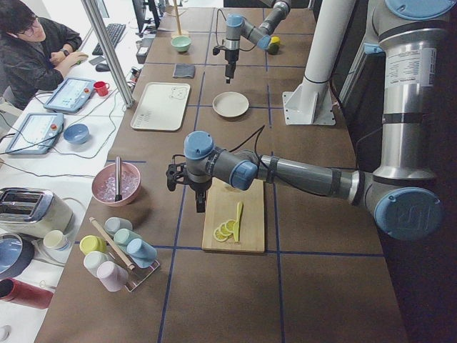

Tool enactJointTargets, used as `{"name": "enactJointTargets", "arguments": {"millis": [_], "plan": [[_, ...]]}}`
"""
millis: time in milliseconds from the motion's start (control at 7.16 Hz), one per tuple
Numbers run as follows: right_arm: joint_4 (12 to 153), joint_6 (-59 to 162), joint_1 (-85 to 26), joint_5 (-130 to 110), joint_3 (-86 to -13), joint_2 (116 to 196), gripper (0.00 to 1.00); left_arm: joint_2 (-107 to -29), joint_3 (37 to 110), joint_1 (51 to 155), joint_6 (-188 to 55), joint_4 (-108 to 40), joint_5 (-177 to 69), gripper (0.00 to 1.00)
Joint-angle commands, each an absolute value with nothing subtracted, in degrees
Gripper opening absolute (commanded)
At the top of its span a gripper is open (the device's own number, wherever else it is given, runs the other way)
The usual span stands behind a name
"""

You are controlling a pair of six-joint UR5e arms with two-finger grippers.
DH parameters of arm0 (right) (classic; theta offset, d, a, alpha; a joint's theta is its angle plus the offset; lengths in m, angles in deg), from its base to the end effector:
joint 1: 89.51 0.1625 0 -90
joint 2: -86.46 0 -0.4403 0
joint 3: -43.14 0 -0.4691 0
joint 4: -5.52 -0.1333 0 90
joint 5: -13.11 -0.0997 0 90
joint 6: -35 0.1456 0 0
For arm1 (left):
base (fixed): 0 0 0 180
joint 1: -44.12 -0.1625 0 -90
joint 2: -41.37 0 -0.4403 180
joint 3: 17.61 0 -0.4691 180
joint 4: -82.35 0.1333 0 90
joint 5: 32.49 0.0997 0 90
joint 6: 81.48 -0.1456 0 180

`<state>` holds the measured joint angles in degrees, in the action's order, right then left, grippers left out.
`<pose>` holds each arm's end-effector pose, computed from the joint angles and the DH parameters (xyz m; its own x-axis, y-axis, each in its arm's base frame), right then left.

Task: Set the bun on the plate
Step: 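Open and raise the right gripper while the left gripper grasps the white bun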

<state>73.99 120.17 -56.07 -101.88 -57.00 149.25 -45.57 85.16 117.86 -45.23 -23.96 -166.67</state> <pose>-0.5769 -0.4670 0.2523 0.4464 0.2033 0.8714 -0.1607 0.9762 -0.1455 0.1302 -0.5602 0.5732 0.6350 -0.1115 -0.7645 0.1536 0.9880 -0.0165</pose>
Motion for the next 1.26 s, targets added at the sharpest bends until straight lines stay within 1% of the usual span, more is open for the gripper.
{"name": "enactJointTargets", "arguments": {"millis": [0,140,419,559,699,838,1118], "plan": [[78.9,118.7,-52.9,-103.5,-59.6,149.8,0.99,-45.5,92.6,103.6,-26.6,-28.9,-157.5,0.99],[80.8,115.5,-51.2,-103.5,-60.0,150.1,0.99,-44.9,93.7,97.8,-21.9,-28.9,-152.1,0.99],[92.2,103.8,-48.7,-103.5,-65.7,150.7,0.99,-44.8,92.9,89.0,-15.7,-30.9,-142.8,0.99],[94.4,101.1,-48.0,-103.5,-67.3,151.1,0.99,-43.9,92.0,88.0,-14.5,-33.9,-142.0,0.99],[94.4,100.2,-47.5,-103.6,-67.9,151.9,0.99,-40.5,90.4,87.3,-14.2,-39.5,-141.9,0.99],[94.5,99.4,-47.0,-103.7,-68.0,152.0,0.99,-39.8,87.3,86.9,-12.9,-45.7,-141.4,0.99],[94.5,99.3,-46.5,-103.7,-69.4,153.3,0.99,-39.9,86.4,83.3,-10.6,-46.9,-138.1,0.97]]}}
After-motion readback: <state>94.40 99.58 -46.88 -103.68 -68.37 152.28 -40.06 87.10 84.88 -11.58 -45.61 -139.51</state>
